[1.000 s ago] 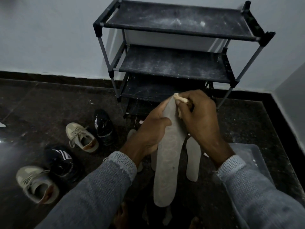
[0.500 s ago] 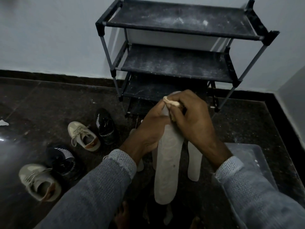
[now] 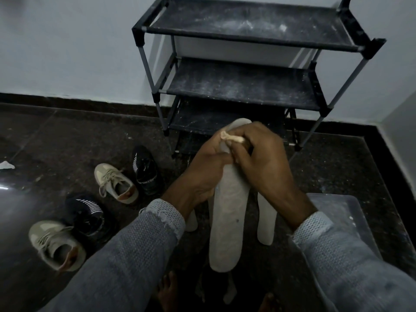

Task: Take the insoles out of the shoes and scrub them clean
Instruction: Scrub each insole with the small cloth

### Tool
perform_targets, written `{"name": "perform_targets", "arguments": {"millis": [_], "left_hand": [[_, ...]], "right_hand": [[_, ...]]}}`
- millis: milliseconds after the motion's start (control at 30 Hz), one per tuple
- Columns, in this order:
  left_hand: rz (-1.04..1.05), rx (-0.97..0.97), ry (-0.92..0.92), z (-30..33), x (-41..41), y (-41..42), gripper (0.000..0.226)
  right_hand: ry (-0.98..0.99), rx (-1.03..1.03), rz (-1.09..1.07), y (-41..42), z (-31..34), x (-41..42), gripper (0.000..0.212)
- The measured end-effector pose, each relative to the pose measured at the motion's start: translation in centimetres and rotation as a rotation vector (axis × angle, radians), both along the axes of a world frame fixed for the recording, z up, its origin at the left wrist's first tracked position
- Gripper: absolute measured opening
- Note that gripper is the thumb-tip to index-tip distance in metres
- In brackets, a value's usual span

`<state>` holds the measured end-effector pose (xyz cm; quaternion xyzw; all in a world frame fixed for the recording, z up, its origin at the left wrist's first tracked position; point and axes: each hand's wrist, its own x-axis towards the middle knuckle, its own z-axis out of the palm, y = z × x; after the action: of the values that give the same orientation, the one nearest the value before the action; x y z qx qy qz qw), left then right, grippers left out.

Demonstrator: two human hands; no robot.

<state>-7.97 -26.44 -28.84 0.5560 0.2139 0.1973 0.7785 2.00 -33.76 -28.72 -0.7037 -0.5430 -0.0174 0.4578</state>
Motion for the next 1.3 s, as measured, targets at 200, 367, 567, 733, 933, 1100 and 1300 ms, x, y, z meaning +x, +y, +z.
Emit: {"name": "perform_targets", "arguments": {"millis": [200, 367, 567, 733, 933, 1100, 1300], "left_hand": [[-0.023, 0.017, 0.022, 0.2, 0.0, 0.2, 0.067], [-0.017, -0.024, -0.003, 0.4, -0.1, 0.1, 0.06], [0.003, 0.017, 0.076, 0.6, -0.2, 0.3, 0.067], [0.035, -0.004, 0.075, 0.8, -0.2, 0.4, 0.067], [0.073, -0.036, 0.074, 0.9, -0.3, 0.5, 0.062], [0.07, -0.134, 0.062, 0.7, -0.2, -0.2, 0.055], [0.078, -0.173, 0.075, 0.4, 0.1, -0.5, 0.057]], "right_hand": [[0.072, 0.011, -0.152, -0.9, 0.2, 1.7, 0.01], [-0.036, -0.041, 0.061, -0.4, 0.3, 0.0, 0.012], [0.101, -0.044, -0.255, -1.0, -0.3, 2.7, 0.005], [0.405, -0.052, -0.19, -0.9, 0.2, 3.1, 0.002], [0.57, -0.03, -0.151, -1.0, 0.6, 3.4, 0.007], [0.643, 0.124, -0.221, -0.9, 0.8, 3.5, 0.004], [0.472, 0.088, -0.256, -0.9, 0.3, 3.4, 0.005]]}}
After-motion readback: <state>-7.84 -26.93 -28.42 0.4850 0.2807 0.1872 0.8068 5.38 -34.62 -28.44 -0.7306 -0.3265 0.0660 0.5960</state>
